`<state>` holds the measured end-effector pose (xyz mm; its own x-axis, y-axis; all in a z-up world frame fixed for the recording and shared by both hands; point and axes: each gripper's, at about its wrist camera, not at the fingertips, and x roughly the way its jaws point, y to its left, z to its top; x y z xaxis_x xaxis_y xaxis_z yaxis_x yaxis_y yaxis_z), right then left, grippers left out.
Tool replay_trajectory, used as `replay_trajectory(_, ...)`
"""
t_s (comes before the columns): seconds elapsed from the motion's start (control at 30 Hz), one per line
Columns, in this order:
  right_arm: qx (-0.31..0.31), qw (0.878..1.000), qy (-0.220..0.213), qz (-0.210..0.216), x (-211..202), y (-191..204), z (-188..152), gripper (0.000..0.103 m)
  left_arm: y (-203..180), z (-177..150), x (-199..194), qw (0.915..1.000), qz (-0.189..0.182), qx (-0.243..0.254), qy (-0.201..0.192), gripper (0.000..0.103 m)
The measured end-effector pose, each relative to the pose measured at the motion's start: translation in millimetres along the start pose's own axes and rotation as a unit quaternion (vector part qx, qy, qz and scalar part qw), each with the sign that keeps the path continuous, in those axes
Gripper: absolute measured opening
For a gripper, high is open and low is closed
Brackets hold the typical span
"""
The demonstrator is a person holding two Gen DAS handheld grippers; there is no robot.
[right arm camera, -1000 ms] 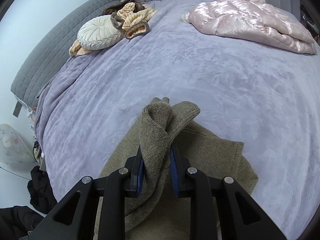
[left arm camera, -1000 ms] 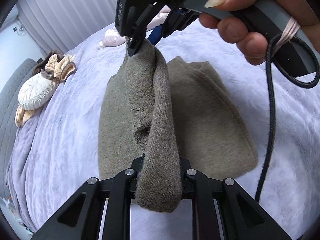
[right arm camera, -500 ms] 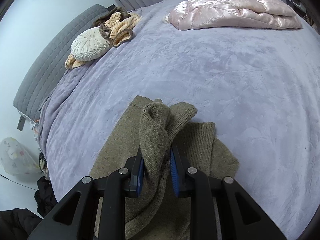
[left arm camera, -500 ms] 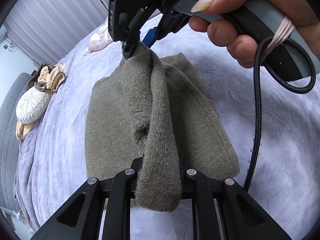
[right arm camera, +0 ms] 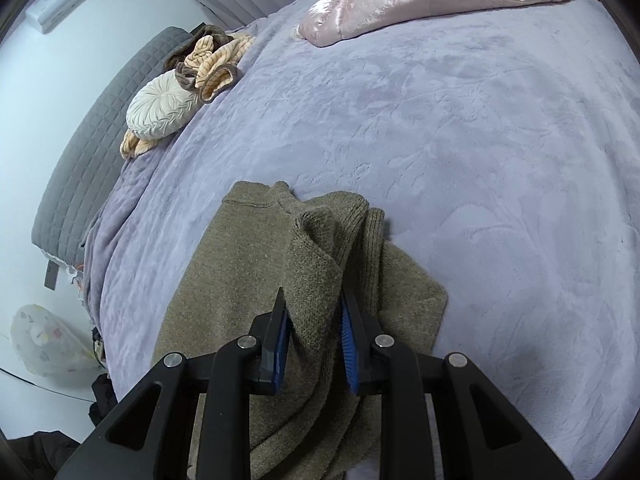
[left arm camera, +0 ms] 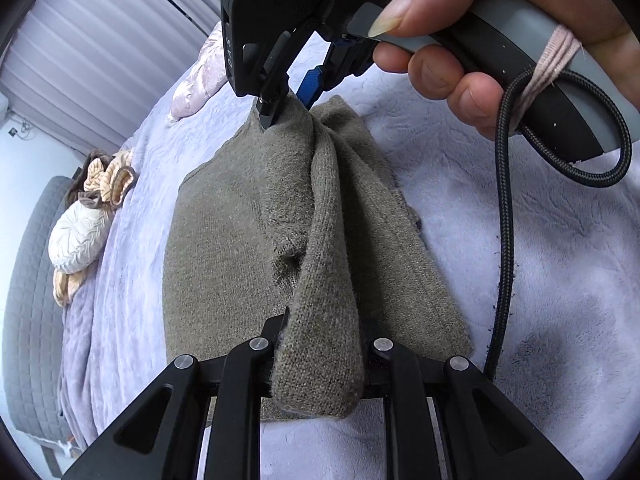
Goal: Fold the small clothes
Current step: 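Carry the held sweater edge over the sweater body with both tools and lower it, then open both tools to release the sweater edge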
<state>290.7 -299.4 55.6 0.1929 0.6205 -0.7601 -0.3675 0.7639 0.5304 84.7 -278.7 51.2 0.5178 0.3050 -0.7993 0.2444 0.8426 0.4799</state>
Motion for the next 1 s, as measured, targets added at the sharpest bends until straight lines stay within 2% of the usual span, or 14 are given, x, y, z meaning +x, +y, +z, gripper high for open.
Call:
replay_trajectory(0.17,0.017,1.0,-0.006,0.014,2,-15,-7,0.025,-8,-1,2,0.9997,0.019,0.017,-0.001,0.019)
replay_trajectory(0.37,0.04,0.999,-0.013,0.031,3,-31,-16,0.026,-14,-2,2,0.9996,0.021,0.02,0.0,0.019)
replay_trajectory(0.43,0.05,0.998,-0.012,0.034,4,-36,-17,0.029,-12,-3,0,0.9996,0.019,0.019,-0.002,0.023)
replay_trajectory(0.47,0.057,0.998,-0.012,0.036,4,-39,-18,0.032,-10,-3,-1,0.9999,0.011,0.011,-0.002,0.037)
replay_trajectory(0.5,0.067,0.997,-0.011,0.038,4,-42,-18,0.044,-7,-4,-2,1.0,0.002,0.003,-0.003,0.051)
replay_trajectory(0.57,0.092,0.994,-0.008,0.05,1,-47,-19,0.05,-2,-4,-6,0.9999,0.003,-0.011,-0.009,0.065)
replay_trajectory(0.6,0.095,0.994,-0.009,0.051,-1,-48,-20,0.051,1,-4,-6,0.9998,-0.003,-0.016,-0.011,0.068)
replay_trajectory(0.77,0.088,0.996,-0.021,0.018,-21,-43,-27,0.067,15,-7,-14,0.9982,-0.045,-0.04,-0.011,0.068)
replay_trajectory(0.9,0.099,0.994,-0.043,0.011,-44,-38,-35,0.069,25,-17,-33,0.9951,-0.08,-0.048,-0.034,0.068)
replay_trajectory(1.0,0.095,0.993,-0.067,0.017,-68,-25,-40,0.069,40,-31,-52,0.9891,-0.122,-0.057,-0.061,0.068)
